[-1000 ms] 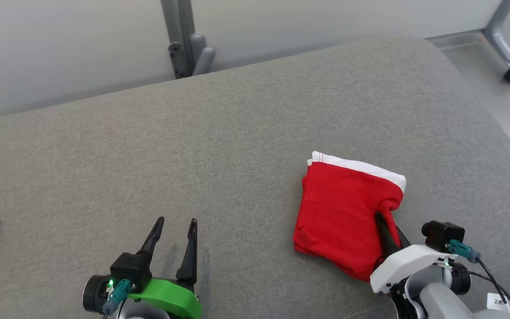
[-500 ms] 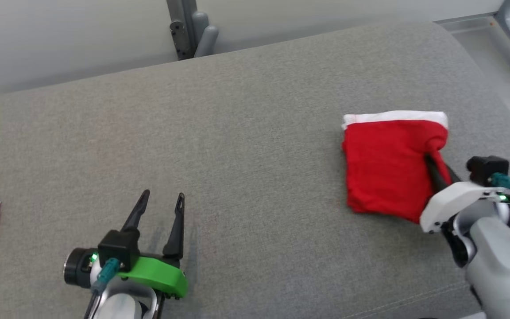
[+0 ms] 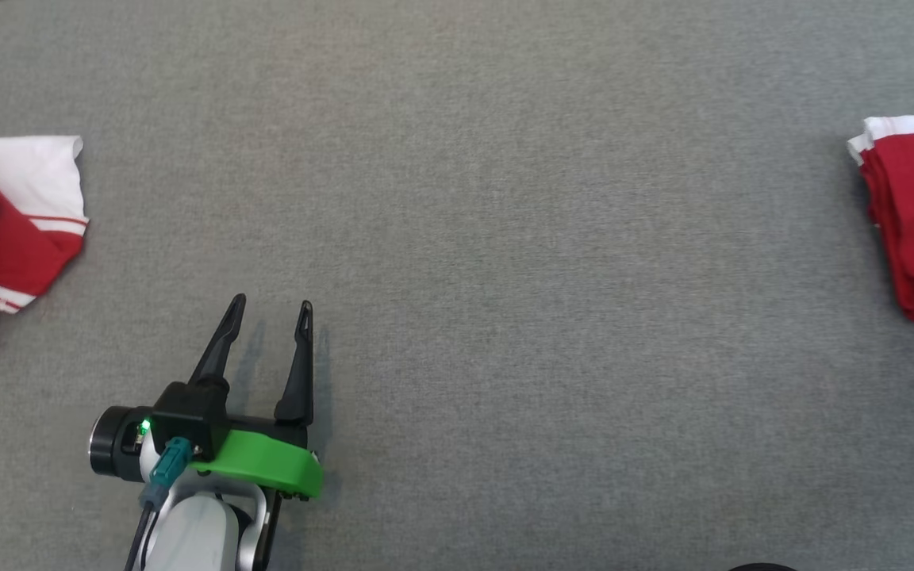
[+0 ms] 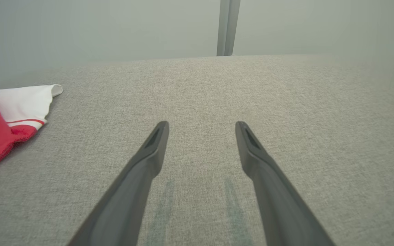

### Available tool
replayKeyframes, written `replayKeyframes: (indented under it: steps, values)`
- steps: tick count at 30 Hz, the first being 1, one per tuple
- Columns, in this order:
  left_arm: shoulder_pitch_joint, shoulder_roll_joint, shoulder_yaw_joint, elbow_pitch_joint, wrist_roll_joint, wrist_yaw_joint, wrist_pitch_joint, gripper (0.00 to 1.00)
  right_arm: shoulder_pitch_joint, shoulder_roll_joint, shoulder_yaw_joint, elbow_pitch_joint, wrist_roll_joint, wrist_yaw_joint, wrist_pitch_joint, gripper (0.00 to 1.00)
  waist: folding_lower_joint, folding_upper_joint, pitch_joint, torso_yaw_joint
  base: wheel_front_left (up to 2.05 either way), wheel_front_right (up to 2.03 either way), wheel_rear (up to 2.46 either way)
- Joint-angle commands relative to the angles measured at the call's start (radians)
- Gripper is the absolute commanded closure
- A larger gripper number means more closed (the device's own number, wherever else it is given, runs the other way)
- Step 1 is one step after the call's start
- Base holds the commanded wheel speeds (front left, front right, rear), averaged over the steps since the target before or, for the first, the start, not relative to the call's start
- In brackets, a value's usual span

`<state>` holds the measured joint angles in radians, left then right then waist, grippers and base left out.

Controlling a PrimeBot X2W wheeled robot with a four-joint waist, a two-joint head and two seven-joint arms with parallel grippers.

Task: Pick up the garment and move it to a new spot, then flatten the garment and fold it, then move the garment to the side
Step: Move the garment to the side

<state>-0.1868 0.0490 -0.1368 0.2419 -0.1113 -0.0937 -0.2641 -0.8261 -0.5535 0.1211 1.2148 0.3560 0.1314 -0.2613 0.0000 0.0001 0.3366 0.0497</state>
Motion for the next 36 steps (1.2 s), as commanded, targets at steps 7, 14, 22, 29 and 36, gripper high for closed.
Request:
replayKeyframes:
  steps: [7,14,22,29,36]
  values:
    - [-0.022,0.003,-0.003,-0.004,0.011,0.002,0.0,0.0,-0.064,-0.113,-0.071,0.054,-0.088,-0.001,-0.004,1.0,0.0,-0.0001,0.099,0.103,0.0,0.0,0.0]
    - [-0.008,0.003,0.007,0.01,0.014,0.001,0.0,0.0,-0.05,-0.166,-0.234,0.04,-0.21,-0.002,-0.004,0.0,0.0,-0.0001,0.081,0.091,0.0,0.0,0.0]
    - [0.003,0.004,0.014,0.03,0.006,0.007,0.0,0.0,0.003,-0.087,-0.441,-0.106,-0.377,-0.002,-0.004,0.0,0.0,-0.0001,0.024,0.069,0.0,0.0,0.0]
    - [0.017,0.004,0.021,0.052,-0.022,0.023,0.0,0.0,0.056,0.143,-0.335,-0.365,-0.38,-0.001,-0.004,0.0,0.0,-0.0001,-0.049,0.04,0.0,0.0,0.0]
    - [0.037,0.004,0.043,0.068,-0.056,0.054,0.0,0.0,0.173,0.332,-0.236,-0.515,-0.308,-0.001,-0.004,0.0,0.0,-0.0001,-0.108,0.019,0.0,0.0,0.0]
